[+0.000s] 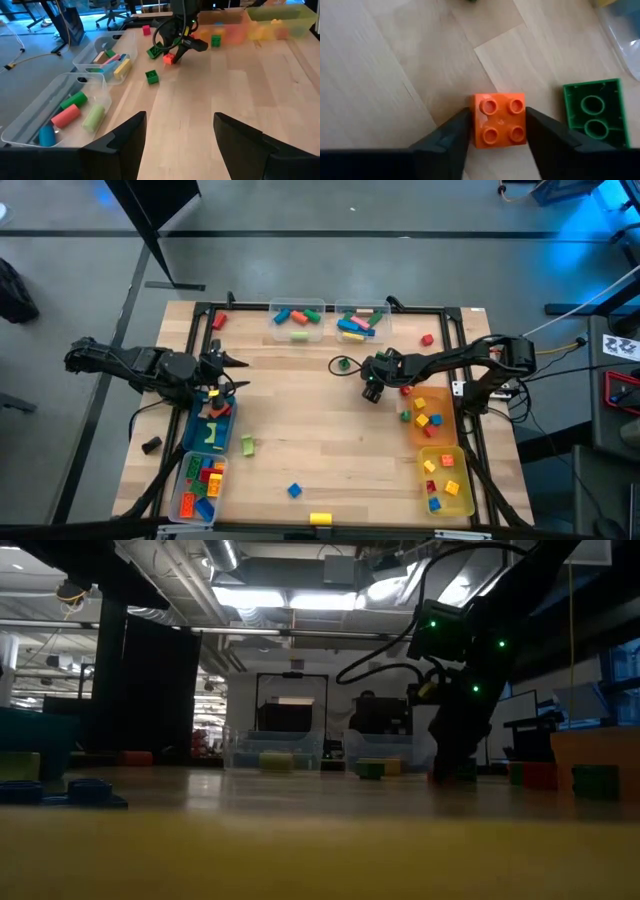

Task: Sort blocks by size
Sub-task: Put the orange game piece into the yellow bin

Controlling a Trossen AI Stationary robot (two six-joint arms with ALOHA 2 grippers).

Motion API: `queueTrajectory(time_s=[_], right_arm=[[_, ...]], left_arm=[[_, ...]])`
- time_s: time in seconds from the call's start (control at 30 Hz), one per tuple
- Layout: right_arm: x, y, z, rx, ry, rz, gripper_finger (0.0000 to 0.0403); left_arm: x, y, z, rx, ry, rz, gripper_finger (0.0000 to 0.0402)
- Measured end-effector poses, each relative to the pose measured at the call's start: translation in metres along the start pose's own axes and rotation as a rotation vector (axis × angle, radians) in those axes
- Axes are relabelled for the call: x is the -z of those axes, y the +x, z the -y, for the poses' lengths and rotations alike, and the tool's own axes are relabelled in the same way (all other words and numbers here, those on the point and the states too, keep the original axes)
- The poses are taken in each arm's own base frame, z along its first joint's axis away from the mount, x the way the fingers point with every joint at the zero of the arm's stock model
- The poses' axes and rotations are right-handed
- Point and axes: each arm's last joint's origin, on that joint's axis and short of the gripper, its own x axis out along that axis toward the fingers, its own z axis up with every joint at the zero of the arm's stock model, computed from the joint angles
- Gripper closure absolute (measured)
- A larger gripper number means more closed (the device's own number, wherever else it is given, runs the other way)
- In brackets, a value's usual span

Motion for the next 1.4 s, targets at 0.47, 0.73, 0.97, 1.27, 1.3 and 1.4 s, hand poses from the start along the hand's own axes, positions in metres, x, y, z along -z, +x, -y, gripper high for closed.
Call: queueTrajectory(time_s=[0.47,0.73,0.97,1.27,1.3,1.4], right_arm=[[-0.009,-0.030,-0.009,-0.224,0.095,-0.161,0.0262],[-0.023,-0.111,-0.063,-0.310,0.002,-0.286,0.0257],[-0.001,-0.189,-0.111,-0.332,0.030,-0.307,0.0252],[0.081,-0.236,-0.146,-0.213,0.188,-0.414,0.0250],[0.089,-0.240,-0.148,-0.196,0.205,-0.423,0.0250],[0.107,-0.249,-0.149,-0.166,0.255,-0.441,0.0249]], left_arm=[[0.001,0.000,0.000,-0.001,-0.027,-0.007,0.0186],[0.006,0.000,0.000,-0.007,-0.078,-0.061,0.0186],[0.006,0.001,0.000,-0.009,-0.106,-0.069,0.0186],[0.007,0.004,0.001,-0.013,-0.123,-0.088,0.0186],[0.007,0.005,0.002,-0.014,-0.122,-0.092,0.0186],[0.007,0.006,0.002,-0.015,-0.127,-0.096,0.0185]])
